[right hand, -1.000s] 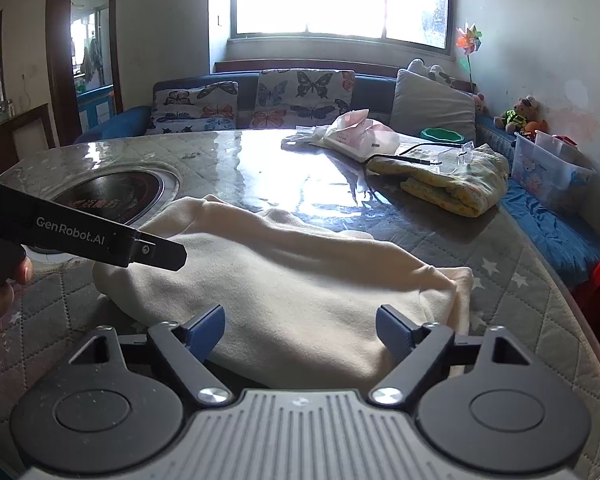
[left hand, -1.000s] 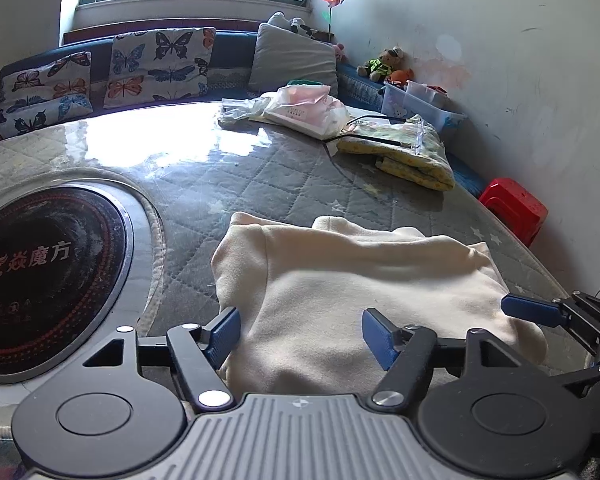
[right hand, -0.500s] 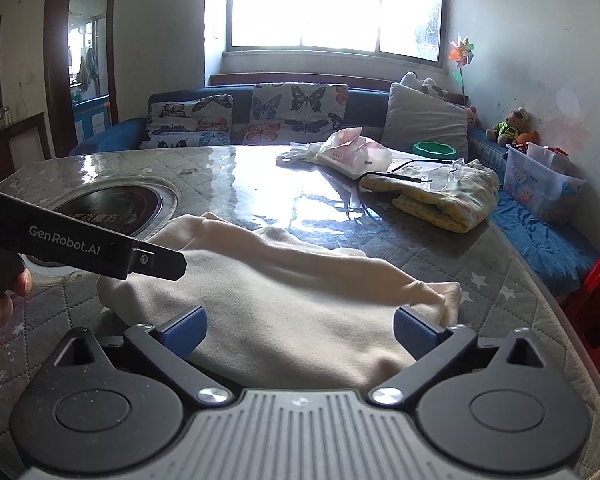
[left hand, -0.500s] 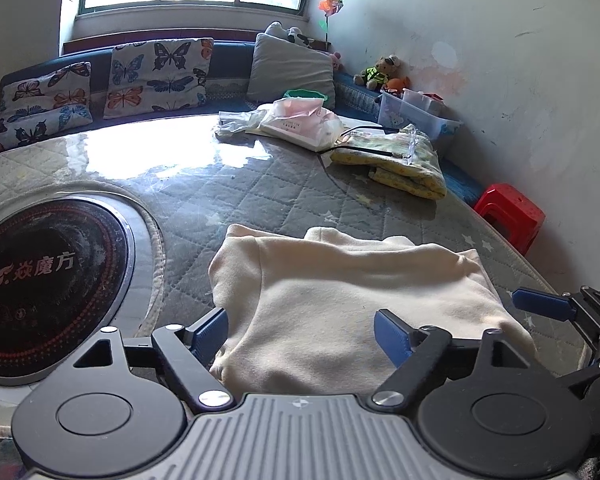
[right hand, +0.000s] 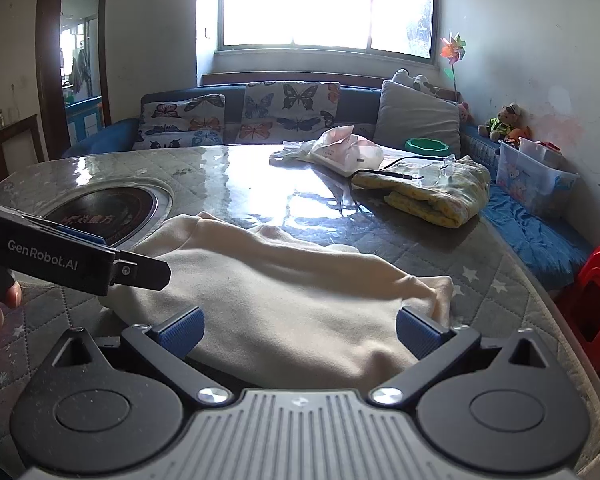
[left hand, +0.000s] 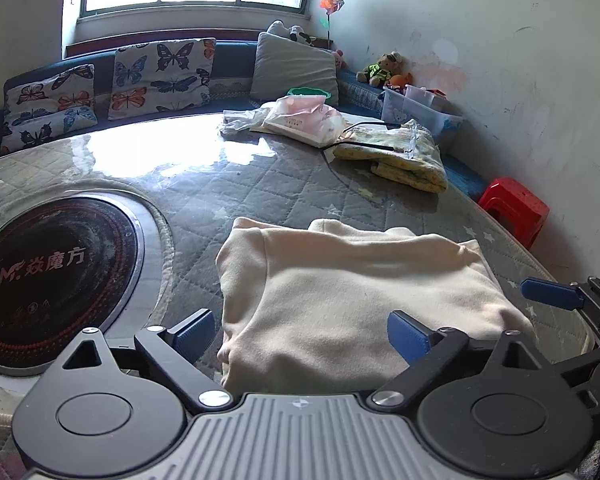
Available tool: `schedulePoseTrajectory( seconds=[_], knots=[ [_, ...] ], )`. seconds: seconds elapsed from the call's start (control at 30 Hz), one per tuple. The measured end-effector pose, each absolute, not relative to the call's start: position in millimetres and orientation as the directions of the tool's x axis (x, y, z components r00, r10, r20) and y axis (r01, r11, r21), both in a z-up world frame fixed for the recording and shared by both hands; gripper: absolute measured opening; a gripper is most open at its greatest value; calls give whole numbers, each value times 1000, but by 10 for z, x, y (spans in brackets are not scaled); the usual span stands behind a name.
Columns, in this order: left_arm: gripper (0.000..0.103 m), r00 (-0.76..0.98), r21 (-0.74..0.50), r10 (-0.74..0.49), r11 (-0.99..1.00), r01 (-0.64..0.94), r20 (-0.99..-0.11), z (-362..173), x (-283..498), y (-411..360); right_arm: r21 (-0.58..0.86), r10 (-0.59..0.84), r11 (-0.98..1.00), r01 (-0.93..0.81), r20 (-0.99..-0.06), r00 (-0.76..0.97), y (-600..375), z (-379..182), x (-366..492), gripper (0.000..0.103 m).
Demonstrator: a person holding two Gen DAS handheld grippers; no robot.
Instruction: Fold clothes
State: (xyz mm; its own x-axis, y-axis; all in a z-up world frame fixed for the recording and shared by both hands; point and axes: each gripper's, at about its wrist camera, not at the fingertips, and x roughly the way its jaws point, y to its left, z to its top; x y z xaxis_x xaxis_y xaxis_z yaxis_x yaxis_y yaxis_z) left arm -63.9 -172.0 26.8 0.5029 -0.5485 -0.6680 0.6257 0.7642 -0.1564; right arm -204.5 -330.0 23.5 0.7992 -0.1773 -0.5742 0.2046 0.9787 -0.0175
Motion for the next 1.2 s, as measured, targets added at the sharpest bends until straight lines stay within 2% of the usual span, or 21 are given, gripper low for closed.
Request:
schedulePoseTrajectory(
  seconds=[0.23,0.8,1.2],
  knots=[
    [103,507,-128,-513,780,613,-693,241,-706,-1675,-11,-176,978,208,-575,799,-3261,238,-2086,103],
    [103,499,-111,-482,790,603,-720,230,-867,-1586,-4,-169,979,205,-580,797,-3170,238,-2200,103],
    [103,536,-87,-475,799,595,-698,245,-952,-1517,-1,-176,976,217,-589,789,-3161,213,-2253,103]
  ],
)
